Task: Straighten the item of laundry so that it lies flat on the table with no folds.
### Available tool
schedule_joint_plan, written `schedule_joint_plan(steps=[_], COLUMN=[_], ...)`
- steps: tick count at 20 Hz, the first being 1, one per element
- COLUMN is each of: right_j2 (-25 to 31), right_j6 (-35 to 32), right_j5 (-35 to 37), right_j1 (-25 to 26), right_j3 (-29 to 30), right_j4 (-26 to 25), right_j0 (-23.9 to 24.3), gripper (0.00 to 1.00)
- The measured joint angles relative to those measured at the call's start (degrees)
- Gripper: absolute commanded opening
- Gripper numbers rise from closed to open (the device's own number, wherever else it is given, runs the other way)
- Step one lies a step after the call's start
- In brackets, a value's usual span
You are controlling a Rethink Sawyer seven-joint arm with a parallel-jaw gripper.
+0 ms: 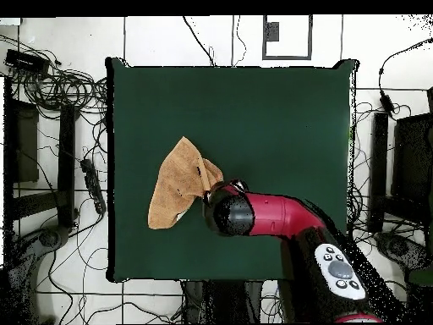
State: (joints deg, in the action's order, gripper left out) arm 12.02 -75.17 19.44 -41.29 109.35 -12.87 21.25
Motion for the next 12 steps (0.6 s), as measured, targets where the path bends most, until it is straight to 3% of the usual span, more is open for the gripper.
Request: schedule_joint_plan(steps=[12], right_j2=[-1.01], right_j6=[0.0], right_j5=[0.9], right_j1=[-6.59], right_j3=[1.74], right_j4=[4.56], right_j0=[-4.87], gripper=[1.0])
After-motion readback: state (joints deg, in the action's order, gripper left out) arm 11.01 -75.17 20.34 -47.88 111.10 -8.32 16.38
